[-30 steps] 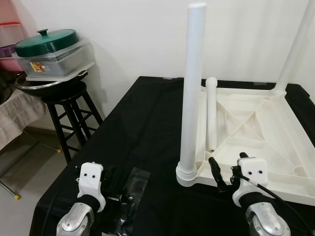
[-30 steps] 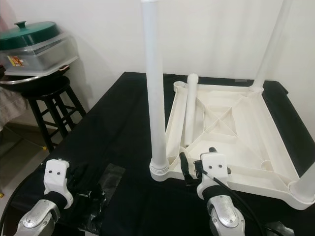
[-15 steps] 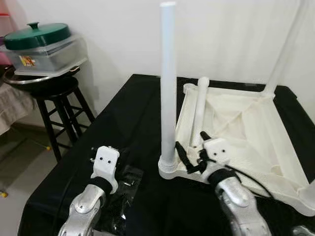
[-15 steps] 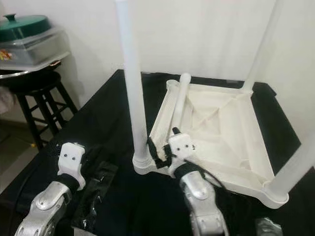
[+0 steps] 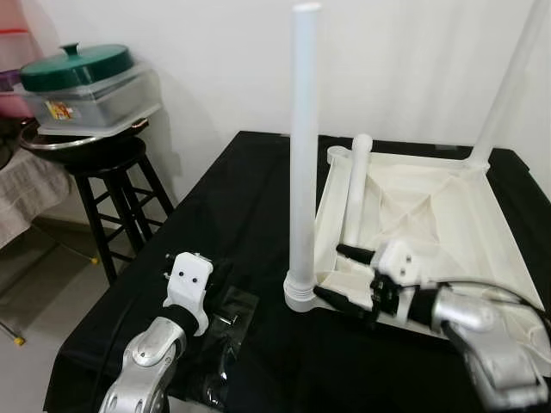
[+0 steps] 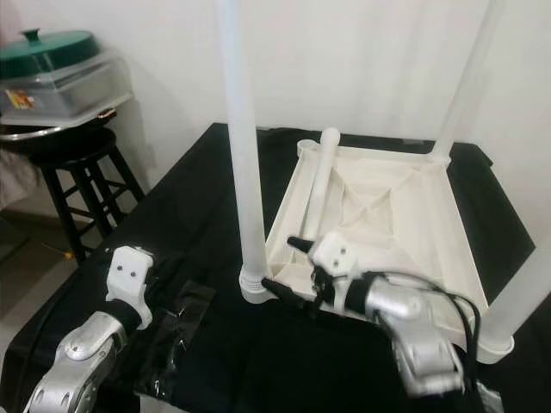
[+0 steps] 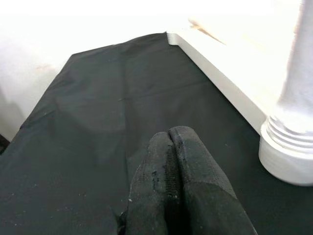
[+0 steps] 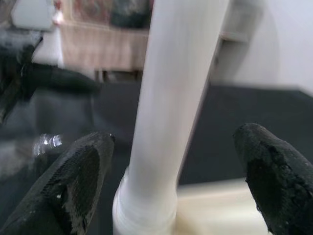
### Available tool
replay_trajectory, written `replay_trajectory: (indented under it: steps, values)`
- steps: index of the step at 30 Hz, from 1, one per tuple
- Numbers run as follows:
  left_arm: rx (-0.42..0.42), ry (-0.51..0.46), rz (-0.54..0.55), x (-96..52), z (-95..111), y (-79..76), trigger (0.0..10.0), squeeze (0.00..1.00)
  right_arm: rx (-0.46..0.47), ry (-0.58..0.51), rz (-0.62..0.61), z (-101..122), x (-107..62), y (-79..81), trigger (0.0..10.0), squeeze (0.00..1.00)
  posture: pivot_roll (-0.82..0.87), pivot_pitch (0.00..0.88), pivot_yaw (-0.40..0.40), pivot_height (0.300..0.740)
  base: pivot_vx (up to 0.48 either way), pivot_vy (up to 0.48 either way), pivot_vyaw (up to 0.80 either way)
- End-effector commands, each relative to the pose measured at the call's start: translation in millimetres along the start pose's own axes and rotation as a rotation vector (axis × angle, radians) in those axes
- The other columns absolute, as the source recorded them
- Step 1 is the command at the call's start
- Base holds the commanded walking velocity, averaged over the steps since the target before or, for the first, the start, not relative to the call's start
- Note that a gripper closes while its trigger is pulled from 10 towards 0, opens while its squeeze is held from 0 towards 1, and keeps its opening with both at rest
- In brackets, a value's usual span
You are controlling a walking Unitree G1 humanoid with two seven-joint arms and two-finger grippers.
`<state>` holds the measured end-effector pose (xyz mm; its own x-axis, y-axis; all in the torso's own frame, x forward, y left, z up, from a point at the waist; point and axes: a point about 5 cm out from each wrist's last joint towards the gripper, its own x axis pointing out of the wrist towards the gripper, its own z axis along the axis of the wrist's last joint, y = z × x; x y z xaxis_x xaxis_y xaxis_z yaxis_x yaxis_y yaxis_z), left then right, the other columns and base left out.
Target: Building children table
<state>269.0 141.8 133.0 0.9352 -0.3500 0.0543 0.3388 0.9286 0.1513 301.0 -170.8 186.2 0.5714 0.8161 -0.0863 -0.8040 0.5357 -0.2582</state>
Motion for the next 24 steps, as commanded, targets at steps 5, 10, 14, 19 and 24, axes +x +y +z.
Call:
replay_trajectory:
  steps: [5, 10, 14, 19, 24]
  values:
    - [-0.003, -0.012, -0.180, -16.4, -1, -12.9, 10.0, 0.00, 0.129, -0.035, 0.130, -3, 26.5, -10.0, 10.0, 0.00, 0.02, 0.000, 0.011, 0.740, 0.000, 0.000, 0.00]
    - [-0.010, 0.012, -0.275, -34.5, -5, -20.6, 10.0, 0.00, 0.132, -0.012, 0.359, 3, 39.2, -7.1, 10.0, 0.00, 0.05, 0.000, -0.007, 0.740, 0.000, 0.000, 0.00]
    - [-0.035, 0.008, -0.298, -39.1, -4, -22.0, 10.0, 0.00, 0.114, -0.012, 0.389, 9, 47.4, -12.9, 10.0, 0.00, 0.07, 0.000, -0.020, 0.740, 0.000, 0.000, 0.00]
    - [-0.045, -0.003, -0.347, -43.4, -1, -28.2, 10.0, 0.00, 0.117, -0.016, 0.427, 17, 52.0, -27.2, 0.0, 0.00, 0.08, 0.000, -0.027, 0.740, 0.000, 0.000, 0.00]
    - [-0.057, -0.012, -0.402, -45.0, 1, -33.3, 10.0, 0.00, 0.124, 0.021, 0.465, 14, 41.8, -34.9, 0.0, 0.00, 0.07, 0.000, -0.030, 0.740, 0.000, 0.000, 0.00]
